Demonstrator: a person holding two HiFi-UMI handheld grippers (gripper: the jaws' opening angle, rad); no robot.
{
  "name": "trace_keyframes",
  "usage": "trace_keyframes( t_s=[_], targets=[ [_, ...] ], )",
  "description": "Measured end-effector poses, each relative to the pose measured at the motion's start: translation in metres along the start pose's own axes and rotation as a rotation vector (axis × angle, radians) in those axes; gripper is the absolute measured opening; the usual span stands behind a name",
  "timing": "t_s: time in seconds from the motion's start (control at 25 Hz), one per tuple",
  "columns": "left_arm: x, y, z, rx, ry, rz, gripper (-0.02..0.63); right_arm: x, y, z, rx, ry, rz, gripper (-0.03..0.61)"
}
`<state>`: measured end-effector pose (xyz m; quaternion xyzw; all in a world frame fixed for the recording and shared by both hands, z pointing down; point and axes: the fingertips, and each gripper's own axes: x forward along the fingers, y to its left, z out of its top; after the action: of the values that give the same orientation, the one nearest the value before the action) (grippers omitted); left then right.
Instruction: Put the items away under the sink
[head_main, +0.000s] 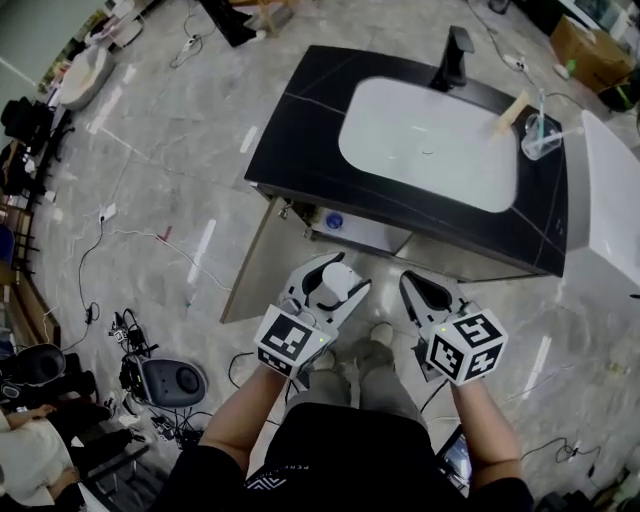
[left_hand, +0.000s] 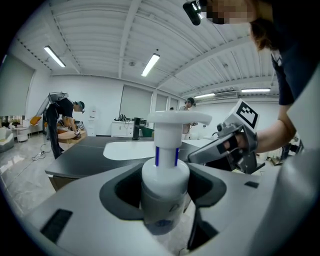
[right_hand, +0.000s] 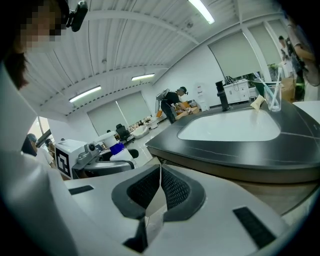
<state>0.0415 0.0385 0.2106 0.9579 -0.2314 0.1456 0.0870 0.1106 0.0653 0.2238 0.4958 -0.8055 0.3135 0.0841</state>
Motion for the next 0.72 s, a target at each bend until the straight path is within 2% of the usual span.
trace_keyframes(
  t_s=[0.4,0.72],
  targets=[
    [-0.024,0.001,-0.043,0.006,0.015,-0.086,0.242,0.023,0.033,-0.036,0.021,0.003,-0.047,0.035],
    [-0.022,0.002,-0.089,0.001,0.045,-0.111,0.242,0.043,0.038,-0.070,0.024,0.007,-0.064,0.035]
  ],
)
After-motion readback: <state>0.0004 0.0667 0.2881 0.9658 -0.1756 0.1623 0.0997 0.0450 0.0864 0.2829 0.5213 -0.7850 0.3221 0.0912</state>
